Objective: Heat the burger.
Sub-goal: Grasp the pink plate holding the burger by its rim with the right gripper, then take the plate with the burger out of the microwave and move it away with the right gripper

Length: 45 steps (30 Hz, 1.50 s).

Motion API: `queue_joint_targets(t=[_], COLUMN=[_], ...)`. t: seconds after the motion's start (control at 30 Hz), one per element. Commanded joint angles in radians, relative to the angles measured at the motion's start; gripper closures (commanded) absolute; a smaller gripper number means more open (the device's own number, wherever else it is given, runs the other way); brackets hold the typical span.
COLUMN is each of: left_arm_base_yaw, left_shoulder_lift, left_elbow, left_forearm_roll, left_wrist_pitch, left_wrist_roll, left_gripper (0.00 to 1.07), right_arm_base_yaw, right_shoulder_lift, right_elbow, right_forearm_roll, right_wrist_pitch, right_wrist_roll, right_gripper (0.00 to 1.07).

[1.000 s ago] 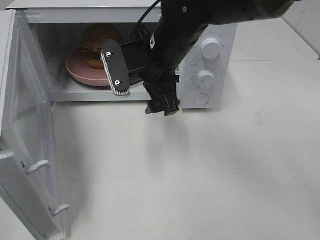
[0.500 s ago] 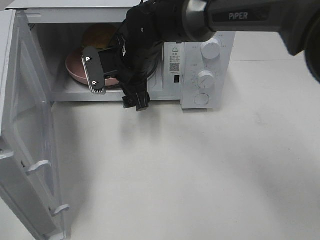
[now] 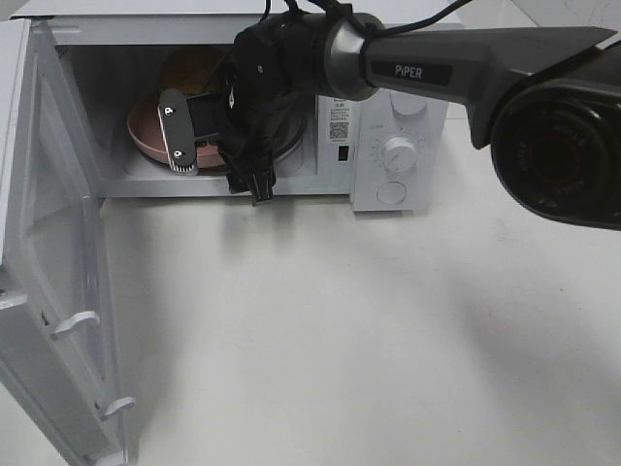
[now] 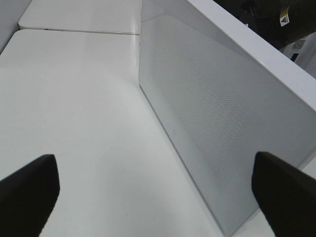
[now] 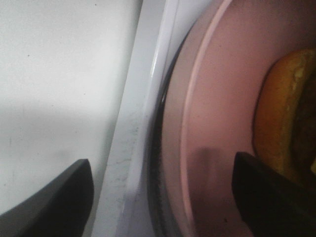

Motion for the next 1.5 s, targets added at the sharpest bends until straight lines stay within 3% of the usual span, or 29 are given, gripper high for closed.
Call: queue_joint_targets(t=[0.03,0.13,0.3,0.37,0.4,0.43,0.5,0.53,1.0,1.33,1.5], left_arm_base_yaw=[0.005,0.005,0.005,0.005,0.005,0.005,0.005,0.005,0.005,0.005,0.005], left_shoulder_lift=[-0.009,-0.009,-0.009,-0.009,-0.009,-0.009,-0.009,-0.009,-0.009,-0.009,-0.009], left_elbow=[0.000,0.000,0.000,0.000,0.000,0.000,0.000,0.000,0.000,0.000,0.000], left_forearm_roll=[-0.007,-0.007,-0.007,-0.007,-0.007,-0.007,-0.007,-0.007,-0.008,-0.008,-0.008], left_wrist_pitch=[-0.012,-0.012,-0.012,-0.012,-0.012,-0.012,-0.012,-0.012,-0.012,-0.012,-0.012], left_wrist_roll=[-0.003,-0.003,-0.003,-0.003,-0.003,-0.003,-0.003,-0.003,-0.003,-0.003,-0.003], left_gripper=[0.09,0.09,0.09,0.09,0.09,0.09,0.09,0.09,0.09,0.09,0.09], right_arm_base_yaw=[-0.005,-0.005,-0.005,-0.005,-0.005,-0.002,-0.001,0.002,0.033,0.057,0.057], right_shoulder_lift=[0.019,0.027,0.029,0.029,0.029,0.029,0.028,0.024,-0.029,-0.141,-0.244], right_elbow=[-0.012,-0.012,-0.012,-0.012,-0.012,-0.012,-0.012,-0.012,-0.010,0.139,0.293], right_forearm_roll=[0.017,0.031,0.032,0.032,0.032,0.032,0.032,0.032,0.029,0.024,0.019], right_wrist_pitch=[0.012,0.011,0.006,0.007,0.007,0.010,0.010,0.011,0.089,0.003,-0.119], right_wrist_roll=[0.008,0.008,0.008,0.009,0.009,0.014,0.024,0.024,-0.011,-0.050,-0.049], right_gripper=[0.40,0.44,0.60,0.79,0.79,0.91,0.97,1.07,1.07,1.07,1.07])
